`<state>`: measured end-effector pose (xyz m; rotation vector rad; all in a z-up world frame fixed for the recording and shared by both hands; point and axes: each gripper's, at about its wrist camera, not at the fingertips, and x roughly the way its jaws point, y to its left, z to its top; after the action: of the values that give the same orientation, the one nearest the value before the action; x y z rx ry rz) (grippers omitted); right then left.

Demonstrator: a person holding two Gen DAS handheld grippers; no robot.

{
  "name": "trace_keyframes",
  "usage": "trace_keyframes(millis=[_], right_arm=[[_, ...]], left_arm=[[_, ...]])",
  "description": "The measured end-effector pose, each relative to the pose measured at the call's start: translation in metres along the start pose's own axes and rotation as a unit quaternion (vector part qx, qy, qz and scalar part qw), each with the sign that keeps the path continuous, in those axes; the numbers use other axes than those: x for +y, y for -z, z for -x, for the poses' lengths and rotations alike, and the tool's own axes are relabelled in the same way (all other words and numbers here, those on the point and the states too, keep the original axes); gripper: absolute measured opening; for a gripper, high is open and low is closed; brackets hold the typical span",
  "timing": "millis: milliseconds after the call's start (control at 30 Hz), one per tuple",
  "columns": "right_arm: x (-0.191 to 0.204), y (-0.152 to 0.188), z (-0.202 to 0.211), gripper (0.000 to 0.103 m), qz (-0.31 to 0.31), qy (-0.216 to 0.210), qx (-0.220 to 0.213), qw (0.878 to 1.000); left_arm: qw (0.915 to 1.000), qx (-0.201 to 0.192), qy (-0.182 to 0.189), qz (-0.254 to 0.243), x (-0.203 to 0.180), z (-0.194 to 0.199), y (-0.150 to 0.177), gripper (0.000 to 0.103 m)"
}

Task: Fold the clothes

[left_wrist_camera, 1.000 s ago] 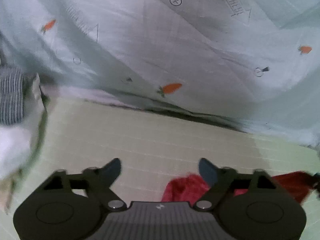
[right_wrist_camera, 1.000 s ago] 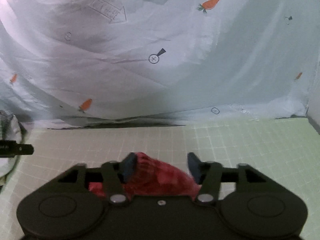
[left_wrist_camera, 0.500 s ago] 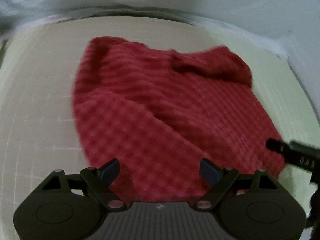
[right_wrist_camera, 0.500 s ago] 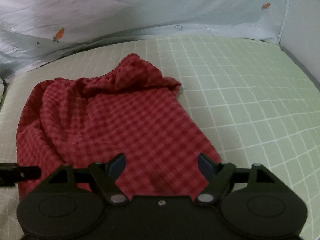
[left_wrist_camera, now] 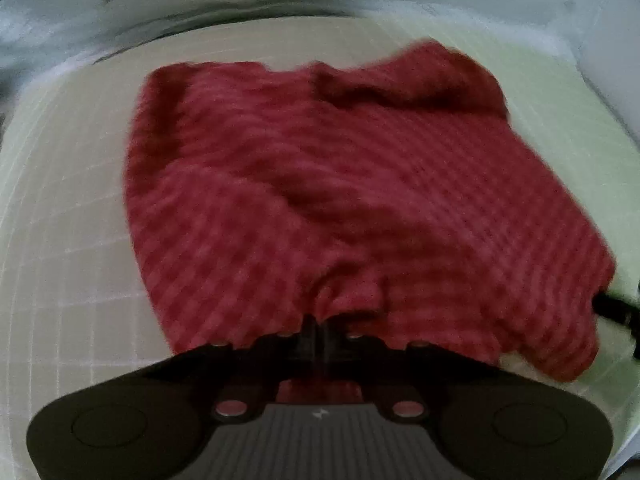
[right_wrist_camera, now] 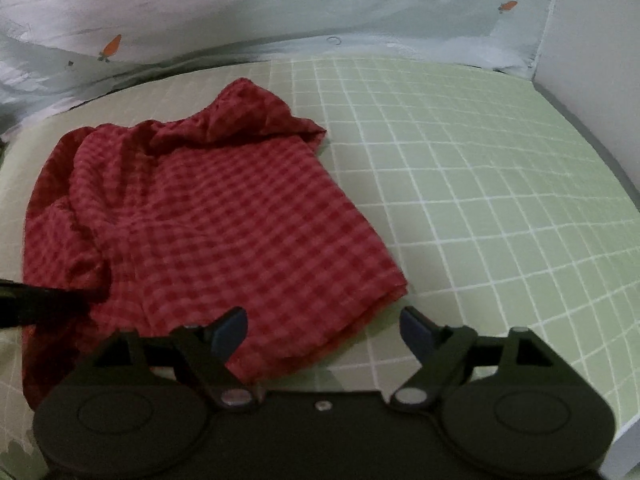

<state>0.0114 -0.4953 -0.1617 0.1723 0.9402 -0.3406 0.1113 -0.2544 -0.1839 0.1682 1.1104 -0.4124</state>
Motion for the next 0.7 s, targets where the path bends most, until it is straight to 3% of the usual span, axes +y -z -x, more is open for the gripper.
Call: trace_keyframes(millis=[100, 200, 300, 433, 500, 567, 700], right_arm=[[0.0, -0.003, -0.001, 0.084, -0.003, 0.0, -0.001, 1.0], [0.001, -0.008, -0.004, 0.084, -0.008, -0.005, -0.005, 1.0], [0.002, -0.013, -0.006, 0.084, -0.001, -0.001, -0.013, 1.0], [-0.002, -0.019, -0.01, 0.084, -0.009, -0.008, -0.019, 1.0], [-0.006, -0.021, -0.012, 0.084, -0.018, -0.013, -0.018, 1.0], [-0.007, -0.022, -0.015, 0.085, -0.02, -0.012, -0.016, 1.0], [-0.007, -0.02, -0.022, 0.084, -0.029, -0.006, -0.007, 1.0]], left_arm=[[0.9977, -0.015, -0.008, 0.066, 0.036, 0.021, 0.003, 0.003], [0.9899, -0.039, -0.055, 0.125, 0.081, 0.047, 0.012, 0.003], [0.9736, -0.057, -0.102, 0.196, 0.13, 0.072, 0.027, 0.003], [0.9421, -0.044, -0.191, 0.272, 0.182, 0.086, 0.051, 0.004], [0.931, -0.034, -0.21, 0.297, 0.198, 0.092, 0.062, 0.015], [0.9269, -0.041, -0.203, 0.313, 0.202, 0.099, 0.068, 0.038], [0.9424, -0.045, -0.182, 0.277, 0.175, 0.092, 0.064, 0.059]])
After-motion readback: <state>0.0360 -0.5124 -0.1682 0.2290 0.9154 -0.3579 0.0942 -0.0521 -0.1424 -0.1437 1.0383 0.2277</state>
